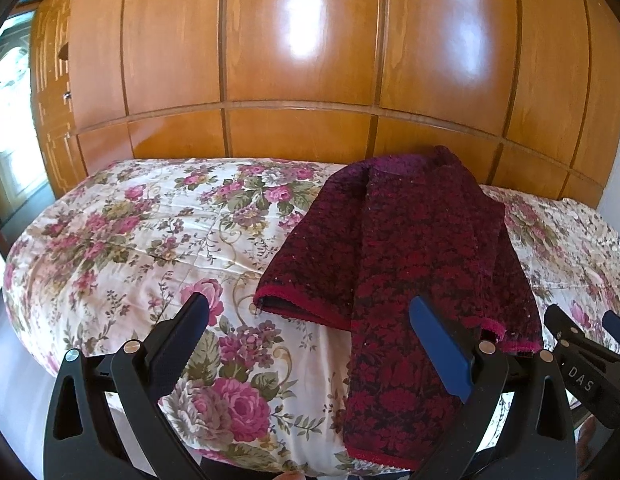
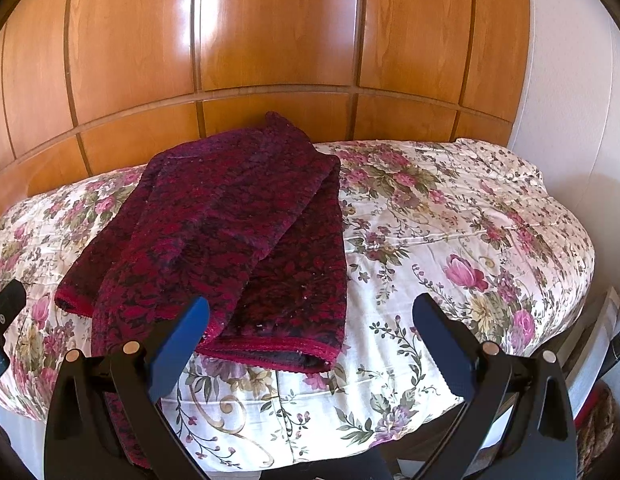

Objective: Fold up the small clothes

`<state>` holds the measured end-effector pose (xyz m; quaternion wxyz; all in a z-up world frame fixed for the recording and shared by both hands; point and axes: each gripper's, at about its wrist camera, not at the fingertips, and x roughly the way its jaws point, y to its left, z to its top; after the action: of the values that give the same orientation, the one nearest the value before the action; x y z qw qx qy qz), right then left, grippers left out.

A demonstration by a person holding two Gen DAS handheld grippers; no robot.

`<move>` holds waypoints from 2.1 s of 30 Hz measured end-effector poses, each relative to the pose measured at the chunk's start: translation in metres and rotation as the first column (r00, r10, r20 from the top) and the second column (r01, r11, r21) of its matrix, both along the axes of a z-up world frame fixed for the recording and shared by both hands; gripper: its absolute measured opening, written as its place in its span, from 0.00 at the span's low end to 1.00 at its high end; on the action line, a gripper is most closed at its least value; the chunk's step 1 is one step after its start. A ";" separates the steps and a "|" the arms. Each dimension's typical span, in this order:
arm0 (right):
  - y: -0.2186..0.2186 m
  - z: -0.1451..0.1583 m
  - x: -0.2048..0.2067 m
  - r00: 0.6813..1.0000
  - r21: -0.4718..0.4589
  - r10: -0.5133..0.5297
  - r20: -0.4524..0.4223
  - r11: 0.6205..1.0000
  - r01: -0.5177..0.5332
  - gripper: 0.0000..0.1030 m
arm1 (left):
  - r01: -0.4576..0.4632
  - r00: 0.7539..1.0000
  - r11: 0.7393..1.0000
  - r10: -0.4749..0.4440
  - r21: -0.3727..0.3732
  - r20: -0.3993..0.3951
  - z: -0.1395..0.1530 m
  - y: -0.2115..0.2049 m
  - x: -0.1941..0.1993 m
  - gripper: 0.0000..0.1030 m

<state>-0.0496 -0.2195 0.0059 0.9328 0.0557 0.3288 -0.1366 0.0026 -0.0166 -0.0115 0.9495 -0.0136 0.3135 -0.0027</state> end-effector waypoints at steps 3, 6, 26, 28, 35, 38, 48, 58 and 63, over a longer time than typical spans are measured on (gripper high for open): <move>-0.001 0.000 0.001 1.000 -0.001 -0.005 0.000 1.000 0.005 0.98 | 0.001 1.000 1.000 -0.001 0.002 -0.005 0.000 -0.001 0.001 0.97; -0.004 0.001 0.000 1.000 -0.001 -0.014 0.004 1.000 0.014 0.98 | 0.002 1.000 1.000 -0.002 0.006 -0.001 0.001 -0.002 0.001 0.96; -0.015 -0.003 -0.002 0.999 0.018 -0.039 0.002 0.999 0.039 0.98 | 0.057 0.998 0.998 -0.057 0.037 -0.003 0.002 -0.018 -0.003 0.97; -0.016 -0.003 -0.002 0.999 0.022 -0.038 0.000 0.999 0.038 0.98 | 0.063 0.998 0.997 -0.063 0.043 -0.001 0.002 -0.020 -0.003 0.97; -0.020 -0.005 -0.003 0.999 0.028 -0.043 0.001 0.999 0.043 0.98 | 0.078 0.997 0.996 -0.078 0.051 -0.004 0.003 -0.026 -0.004 0.97; -0.023 -0.007 -0.003 0.999 0.036 -0.048 -0.002 0.998 0.048 0.98 | 0.087 0.996 0.995 -0.087 0.056 -0.007 0.002 -0.028 -0.004 0.97; -0.032 -0.014 0.001 0.998 0.056 -0.064 -0.019 0.996 0.065 0.98 | 0.157 0.987 0.984 -0.154 0.078 -0.048 -0.006 -0.044 0.002 0.97; -0.068 -0.024 0.008 0.990 0.116 -0.127 -0.065 0.984 0.134 0.98 | 0.355 0.925 0.930 -0.333 0.100 -0.185 -0.037 -0.079 0.013 0.81; -0.079 -0.025 0.016 0.991 0.162 -0.111 -0.072 0.979 0.122 0.98 | 0.415 0.895 0.902 -0.383 0.114 -0.231 -0.052 -0.089 0.014 0.74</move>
<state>-0.0338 -0.2986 -0.0190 0.9045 0.1482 0.3644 -0.1646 0.0168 -0.1055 -0.0639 0.8895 0.1273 0.4041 -0.1713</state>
